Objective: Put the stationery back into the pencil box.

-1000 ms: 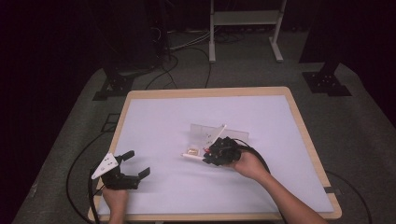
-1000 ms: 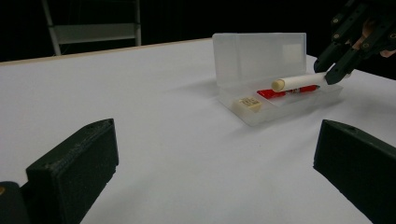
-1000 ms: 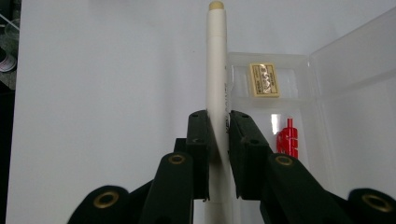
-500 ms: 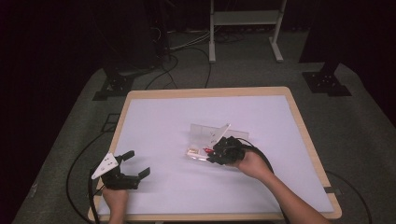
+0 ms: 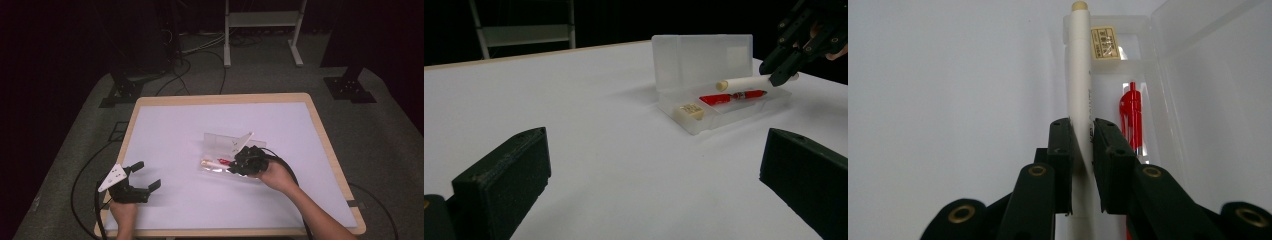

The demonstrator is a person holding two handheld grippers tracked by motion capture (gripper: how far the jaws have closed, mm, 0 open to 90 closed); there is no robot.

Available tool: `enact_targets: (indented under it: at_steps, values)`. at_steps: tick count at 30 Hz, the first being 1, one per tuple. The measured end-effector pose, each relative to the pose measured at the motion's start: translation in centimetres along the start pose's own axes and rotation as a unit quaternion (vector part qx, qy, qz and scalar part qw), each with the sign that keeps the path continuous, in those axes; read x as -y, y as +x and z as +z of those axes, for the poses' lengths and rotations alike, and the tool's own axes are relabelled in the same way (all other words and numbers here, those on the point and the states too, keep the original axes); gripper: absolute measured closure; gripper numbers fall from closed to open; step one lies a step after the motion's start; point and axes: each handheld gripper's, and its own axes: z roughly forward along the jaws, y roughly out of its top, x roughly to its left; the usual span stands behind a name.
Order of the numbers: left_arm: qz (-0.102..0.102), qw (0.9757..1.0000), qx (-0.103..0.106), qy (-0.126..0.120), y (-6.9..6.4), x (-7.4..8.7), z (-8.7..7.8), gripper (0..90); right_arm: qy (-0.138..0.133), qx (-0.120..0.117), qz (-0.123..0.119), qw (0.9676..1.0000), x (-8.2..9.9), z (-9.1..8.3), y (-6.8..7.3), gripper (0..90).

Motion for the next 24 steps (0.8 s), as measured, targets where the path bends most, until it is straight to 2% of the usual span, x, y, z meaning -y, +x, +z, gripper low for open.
enact_targets:
  at_steps: [9,11,24]
  values:
    - [0.000,1.0000,0.000,0.000,0.0,0.0,0.0,0.0,0.006,0.007,0.001,1.0000,0.9,0.1,-0.6,77.9]
    - [0.000,1.0000,0.000,0.000,0.0,0.0,0.0,0.0,0.007,0.009,0.007,0.9999,1.2,0.1,-0.8,77.9]
    - [0.000,1.0000,0.000,0.000,0.0,0.0,0.0,0.0,0.016,0.008,0.013,0.9997,2.5,0.8,-1.3,77.9]
